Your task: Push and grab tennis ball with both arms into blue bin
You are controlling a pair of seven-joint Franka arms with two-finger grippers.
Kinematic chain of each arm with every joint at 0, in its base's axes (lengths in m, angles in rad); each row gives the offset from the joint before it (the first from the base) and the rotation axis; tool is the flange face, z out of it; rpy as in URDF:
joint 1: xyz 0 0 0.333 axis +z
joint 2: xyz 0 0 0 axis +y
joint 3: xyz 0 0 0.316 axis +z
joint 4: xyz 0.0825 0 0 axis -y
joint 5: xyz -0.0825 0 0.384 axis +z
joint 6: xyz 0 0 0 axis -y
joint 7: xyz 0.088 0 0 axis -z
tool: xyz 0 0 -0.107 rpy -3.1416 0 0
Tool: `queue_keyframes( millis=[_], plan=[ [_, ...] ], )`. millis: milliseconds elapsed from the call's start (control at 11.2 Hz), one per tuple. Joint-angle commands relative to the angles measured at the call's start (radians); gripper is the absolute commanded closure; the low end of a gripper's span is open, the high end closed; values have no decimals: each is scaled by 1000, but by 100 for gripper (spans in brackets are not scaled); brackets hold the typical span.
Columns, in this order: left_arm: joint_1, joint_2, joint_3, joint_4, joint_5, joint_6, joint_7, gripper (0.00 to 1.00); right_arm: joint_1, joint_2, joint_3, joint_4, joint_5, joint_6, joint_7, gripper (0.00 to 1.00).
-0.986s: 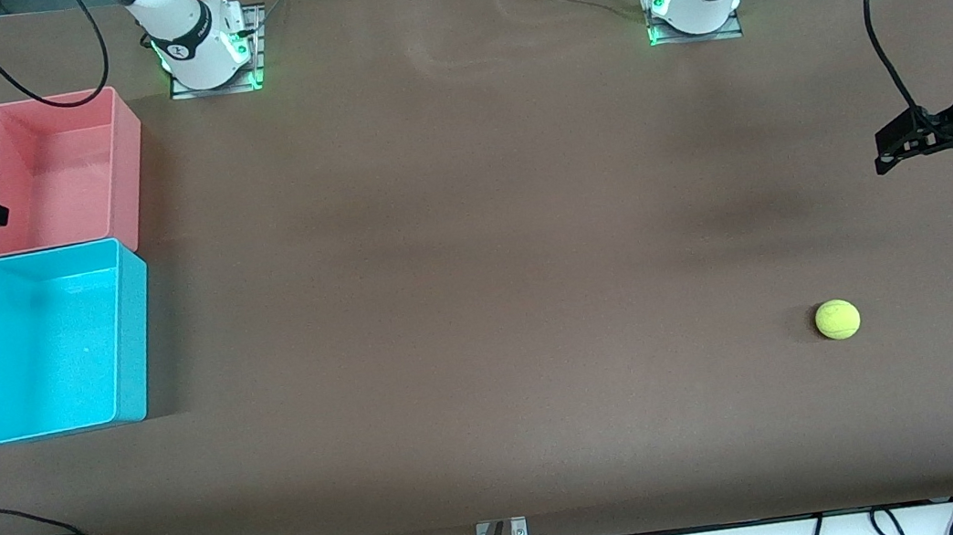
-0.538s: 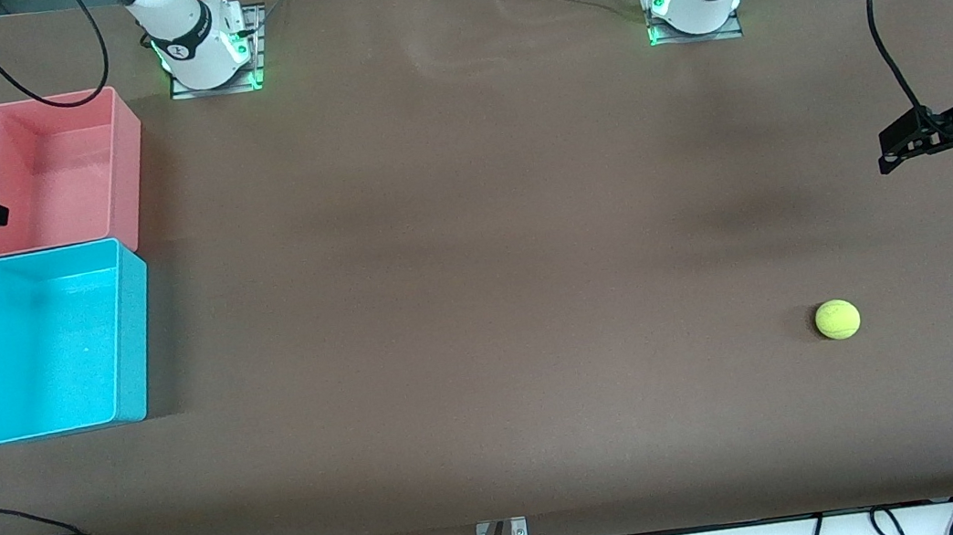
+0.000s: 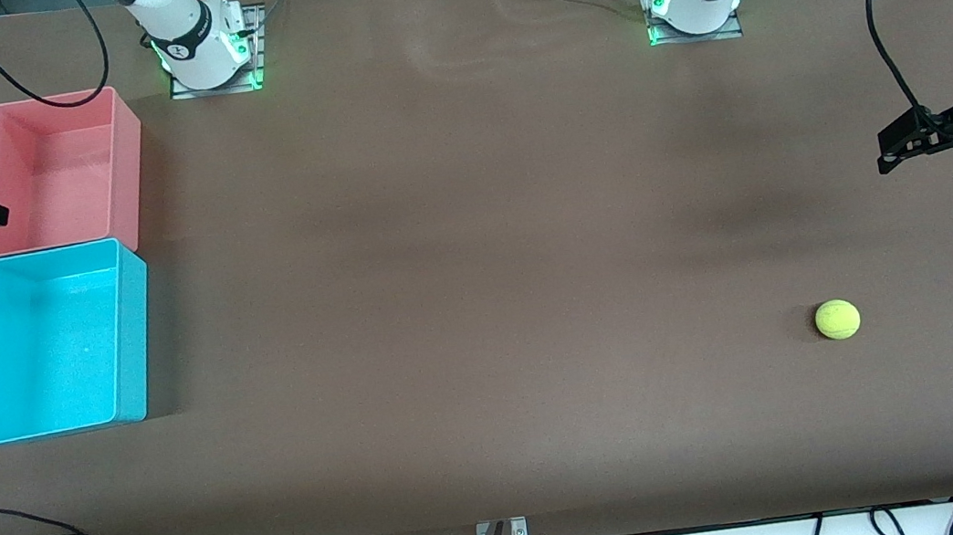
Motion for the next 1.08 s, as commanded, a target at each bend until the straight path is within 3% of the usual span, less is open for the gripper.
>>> queue_keyframes(
  millis=[0,90,269,448,807,986],
  plan=[
    [6,2,-4,18,-9,-19,15,0,1,1,1,18,-3,-15,3,0],
    [6,2,-6,10,-7,-20,18,10,1,1,1,18,-3,-15,3,0],
    [7,4,-6,1,-9,-48,21,51,1,1,1,18,-3,-15,3,0],
    [27,2,-6,-39,-9,-48,24,85,1,1,0,18,-3,-15,5,0],
    [93,37,-1,-62,-7,9,271,88,1,1,0,16,-1,-15,5,0],
    [146,28,-4,-141,5,143,508,100,1,1,0,18,-3,-15,5,0]
  ],
)
